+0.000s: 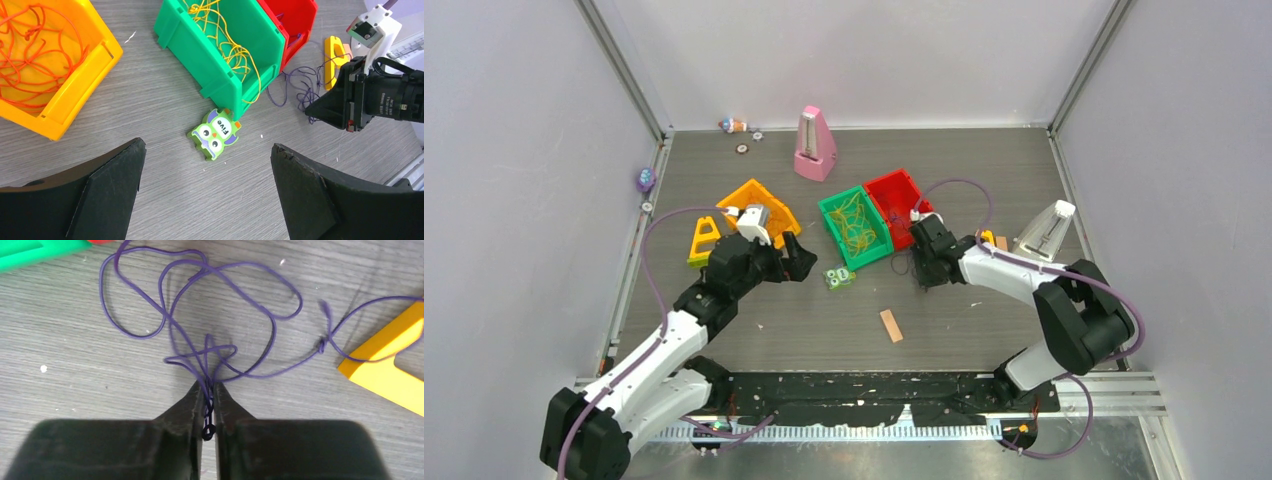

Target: Untangle the cables

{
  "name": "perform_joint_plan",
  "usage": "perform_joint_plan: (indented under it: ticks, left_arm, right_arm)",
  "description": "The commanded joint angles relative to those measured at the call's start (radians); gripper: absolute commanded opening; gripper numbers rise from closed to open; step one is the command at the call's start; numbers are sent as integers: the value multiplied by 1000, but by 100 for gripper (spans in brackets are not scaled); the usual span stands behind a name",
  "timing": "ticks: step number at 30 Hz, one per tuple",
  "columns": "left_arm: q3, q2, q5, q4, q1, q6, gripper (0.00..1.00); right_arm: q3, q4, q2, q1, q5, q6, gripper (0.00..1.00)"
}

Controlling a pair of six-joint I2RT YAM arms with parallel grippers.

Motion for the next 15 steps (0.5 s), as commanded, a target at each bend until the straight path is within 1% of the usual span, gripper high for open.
perform_joint_plan:
  ticks: [1, 4, 9, 15]
  left_arm:
    - [3, -35, 1, 43, -5, 31, 96]
    - [6, -40, 0, 36, -5, 32, 96]
    - [7, -46, -3, 28, -5, 31, 96]
    - [13, -46, 0, 21, -5, 26, 95]
  right_arm:
    - [45, -38, -120, 0, -13, 1, 10]
    - [72, -80, -192, 0, -3, -2, 6]
    - [152, -147, -308, -7, 11, -11, 5]
    - [264, -222, -389, -13, 46, -38, 5]
